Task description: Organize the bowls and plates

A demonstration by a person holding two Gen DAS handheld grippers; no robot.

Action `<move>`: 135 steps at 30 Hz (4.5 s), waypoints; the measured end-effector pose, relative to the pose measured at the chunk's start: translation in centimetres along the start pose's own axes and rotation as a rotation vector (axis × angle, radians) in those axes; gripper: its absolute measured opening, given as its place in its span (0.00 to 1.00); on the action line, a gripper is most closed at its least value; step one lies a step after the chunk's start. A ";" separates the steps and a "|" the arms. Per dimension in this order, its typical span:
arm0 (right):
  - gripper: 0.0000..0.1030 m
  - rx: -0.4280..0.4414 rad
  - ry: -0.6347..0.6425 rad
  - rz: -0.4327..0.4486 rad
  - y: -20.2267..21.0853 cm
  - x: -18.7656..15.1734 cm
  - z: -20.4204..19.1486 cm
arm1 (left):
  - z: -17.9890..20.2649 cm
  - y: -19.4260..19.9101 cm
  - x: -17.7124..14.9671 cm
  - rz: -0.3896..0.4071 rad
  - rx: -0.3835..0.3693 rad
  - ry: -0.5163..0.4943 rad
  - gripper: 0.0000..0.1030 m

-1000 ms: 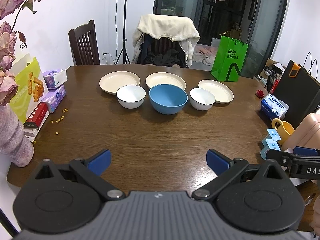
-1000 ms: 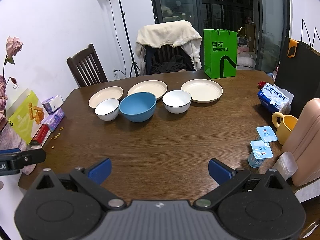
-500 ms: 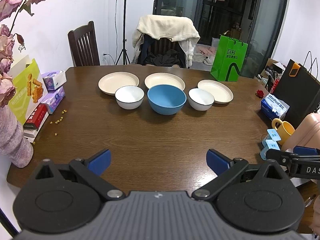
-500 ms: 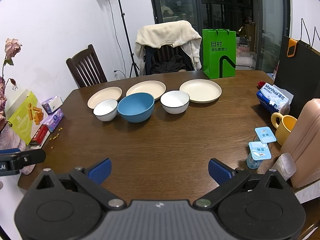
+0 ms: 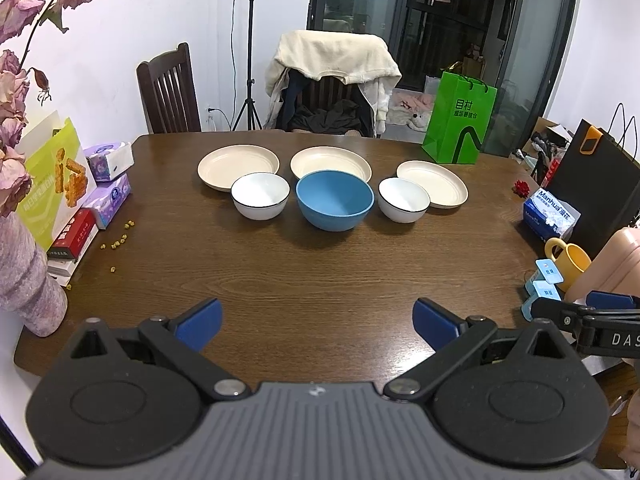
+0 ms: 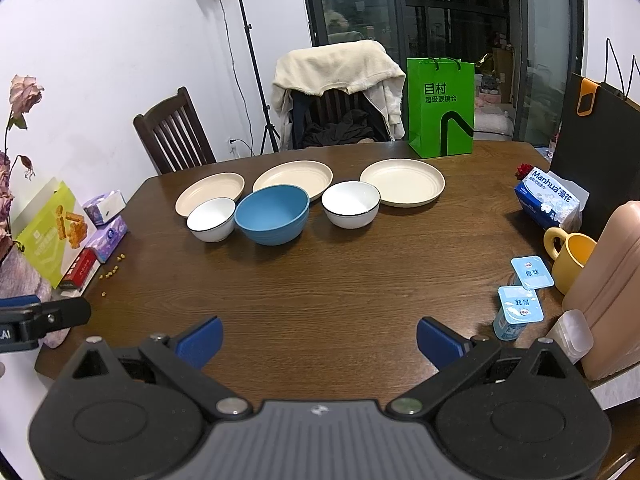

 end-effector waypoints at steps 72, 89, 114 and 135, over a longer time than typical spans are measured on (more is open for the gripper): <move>1.00 0.021 0.047 0.032 -8.5 10.9 -4.8 | -3.6 -7.4 11.0 0.044 0.017 0.039 1.00; 1.00 -0.011 0.051 0.050 -13.9 16.2 -7.8 | -8.2 -11.4 16.2 0.055 0.052 0.082 1.00; 1.00 -0.017 0.040 0.014 -22.8 23.5 -9.6 | -11.5 -18.7 22.8 0.059 0.098 0.183 1.00; 1.00 -0.033 0.042 -0.060 -34.1 29.0 -7.6 | -11.2 -28.7 27.4 0.003 0.141 0.188 1.00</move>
Point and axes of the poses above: each gripper's, at about its wrist camera, not at the fingertips, and y roughly against the way its jaws point, z to its right, x to its top, the point moved 4 cm from there along -y, roughly the way its jaws point, and after that the axes turned 8 degrees about -x, right-handed, at the moved point
